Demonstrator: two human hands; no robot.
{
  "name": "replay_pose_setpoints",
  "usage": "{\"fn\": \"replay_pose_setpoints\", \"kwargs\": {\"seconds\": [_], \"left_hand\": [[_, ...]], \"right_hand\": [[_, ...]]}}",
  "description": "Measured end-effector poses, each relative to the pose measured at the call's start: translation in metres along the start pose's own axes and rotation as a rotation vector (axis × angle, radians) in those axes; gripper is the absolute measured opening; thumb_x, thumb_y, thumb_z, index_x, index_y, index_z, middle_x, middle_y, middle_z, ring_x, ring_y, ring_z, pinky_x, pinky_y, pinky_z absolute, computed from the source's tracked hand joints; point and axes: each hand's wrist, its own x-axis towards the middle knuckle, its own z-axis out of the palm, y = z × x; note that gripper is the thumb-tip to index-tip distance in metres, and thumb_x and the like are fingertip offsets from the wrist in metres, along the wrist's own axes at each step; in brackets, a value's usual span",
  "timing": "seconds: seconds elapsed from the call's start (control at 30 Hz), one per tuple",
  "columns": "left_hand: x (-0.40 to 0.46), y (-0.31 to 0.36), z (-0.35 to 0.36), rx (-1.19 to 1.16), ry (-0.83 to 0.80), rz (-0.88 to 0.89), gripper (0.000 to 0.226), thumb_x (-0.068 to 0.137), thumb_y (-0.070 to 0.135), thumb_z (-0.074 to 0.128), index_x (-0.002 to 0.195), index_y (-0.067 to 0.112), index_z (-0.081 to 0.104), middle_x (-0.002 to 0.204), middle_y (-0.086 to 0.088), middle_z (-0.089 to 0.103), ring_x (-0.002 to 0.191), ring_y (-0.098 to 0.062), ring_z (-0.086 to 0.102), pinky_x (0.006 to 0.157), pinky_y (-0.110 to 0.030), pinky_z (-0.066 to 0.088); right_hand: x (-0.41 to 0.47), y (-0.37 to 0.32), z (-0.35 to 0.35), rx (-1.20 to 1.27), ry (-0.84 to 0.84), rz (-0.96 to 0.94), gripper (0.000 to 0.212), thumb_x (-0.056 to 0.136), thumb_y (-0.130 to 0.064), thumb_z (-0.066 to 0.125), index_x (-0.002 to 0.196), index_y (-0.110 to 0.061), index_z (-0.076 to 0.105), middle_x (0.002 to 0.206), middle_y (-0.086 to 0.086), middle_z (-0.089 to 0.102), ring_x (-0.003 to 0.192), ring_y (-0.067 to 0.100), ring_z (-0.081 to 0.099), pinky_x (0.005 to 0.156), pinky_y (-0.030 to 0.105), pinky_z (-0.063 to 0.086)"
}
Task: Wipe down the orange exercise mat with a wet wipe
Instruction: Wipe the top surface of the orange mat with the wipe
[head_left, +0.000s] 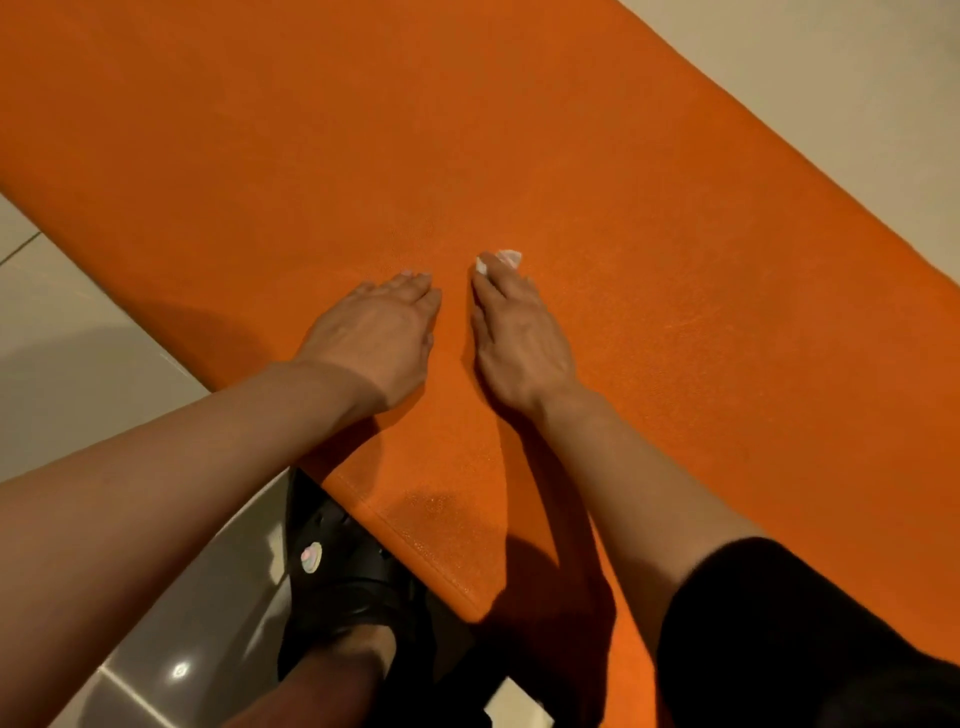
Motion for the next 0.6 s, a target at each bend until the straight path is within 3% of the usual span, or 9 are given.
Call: {"fn": "replay_pose_setpoints", "kwargs": {"seconds": [0.2,0.27,0.4,0.53,0.6], "left_hand": [[-0.018,-0.004,0.000,0.015,-0.028,0.015,0.055,0.104,0.027,0.028,0.154,0.014,0.011,0.162,-0.003,0.001,0.149,-0.015,0.002,0.120,-0.034,0.002],[-0.023,-0.003,0.001,0.013,-0.023,0.016,0.055,0.104,0.027,0.029,0.154,0.014,0.011,0.162,-0.003,0.000,0.149,-0.015,0.002,0.120,-0.034,0.002],[-0.032,-0.006,0.002,0.009,-0.021,0.024,0.055,0.104,0.028,0.029,0.154,0.015,0.014,0.162,-0.003,0.003,0.149,-0.014,0.004,0.119,-0.035,0.003],[-0.048,-0.022,-0.001,0.000,-0.044,0.010,0.055,0.104,0.031,0.029,0.155,0.018,0.013,0.162,0.000,0.004,0.149,-0.013,0.003,0.120,-0.035,0.002],[-0.055,-0.028,-0.001,-0.009,-0.041,-0.008,0.054,0.104,0.031,0.029,0.154,0.019,0.014,0.162,0.000,0.004,0.149,-0.013,0.002,0.119,-0.034,0.002]], "right_hand": [[-0.067,0.018,-0.005,-0.026,0.070,0.371,0.052,0.106,-0.025,0.029,0.154,-0.009,0.018,0.162,0.007,0.010,0.150,0.021,0.006,0.122,0.030,0.002],[-0.043,-0.007,0.001,0.051,0.037,0.339,0.053,0.106,-0.025,0.031,0.153,-0.006,0.018,0.162,0.009,0.009,0.150,0.022,0.005,0.120,0.028,0.002],[-0.020,-0.030,0.006,0.118,-0.084,0.068,0.052,0.106,-0.022,0.032,0.154,-0.008,0.017,0.163,0.005,0.007,0.150,0.018,0.004,0.120,0.025,0.003],[-0.075,0.001,-0.003,0.043,-0.047,0.244,0.053,0.106,-0.026,0.028,0.156,-0.017,0.013,0.163,0.001,0.006,0.150,0.019,0.003,0.122,0.036,0.010],[-0.083,-0.006,-0.001,0.042,-0.032,0.309,0.054,0.106,-0.026,0.030,0.155,-0.013,0.013,0.163,0.002,0.006,0.150,0.019,0.005,0.122,0.032,0.008]]}}
